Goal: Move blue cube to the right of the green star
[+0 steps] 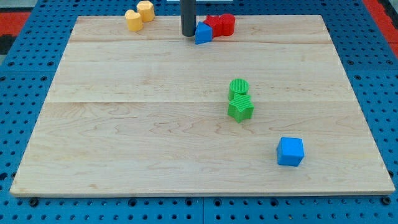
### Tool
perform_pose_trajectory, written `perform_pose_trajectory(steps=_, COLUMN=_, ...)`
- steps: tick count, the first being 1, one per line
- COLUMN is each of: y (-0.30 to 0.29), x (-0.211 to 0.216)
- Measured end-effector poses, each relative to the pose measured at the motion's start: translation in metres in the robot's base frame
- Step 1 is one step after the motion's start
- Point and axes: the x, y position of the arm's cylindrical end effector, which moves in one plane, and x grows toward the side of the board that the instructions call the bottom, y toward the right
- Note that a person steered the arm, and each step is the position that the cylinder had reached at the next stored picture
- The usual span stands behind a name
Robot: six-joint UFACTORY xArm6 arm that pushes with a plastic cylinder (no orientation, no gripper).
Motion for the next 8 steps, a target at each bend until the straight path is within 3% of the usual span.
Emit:
perform_pose_trajectory(steps=1, y=-0.019, x=0.072)
perform_pose_trajectory(steps=3, y=-0.038, x=0.301)
perform_pose_trajectory(steps=4, y=0.024, x=0.351)
perform_pose_trajectory(steps=5, y=0.077, x=0.352)
perform_pose_trajectory(steps=6, y=0.173, x=0.352)
perform_pose_trajectory(steps=8, y=0.181, x=0.259)
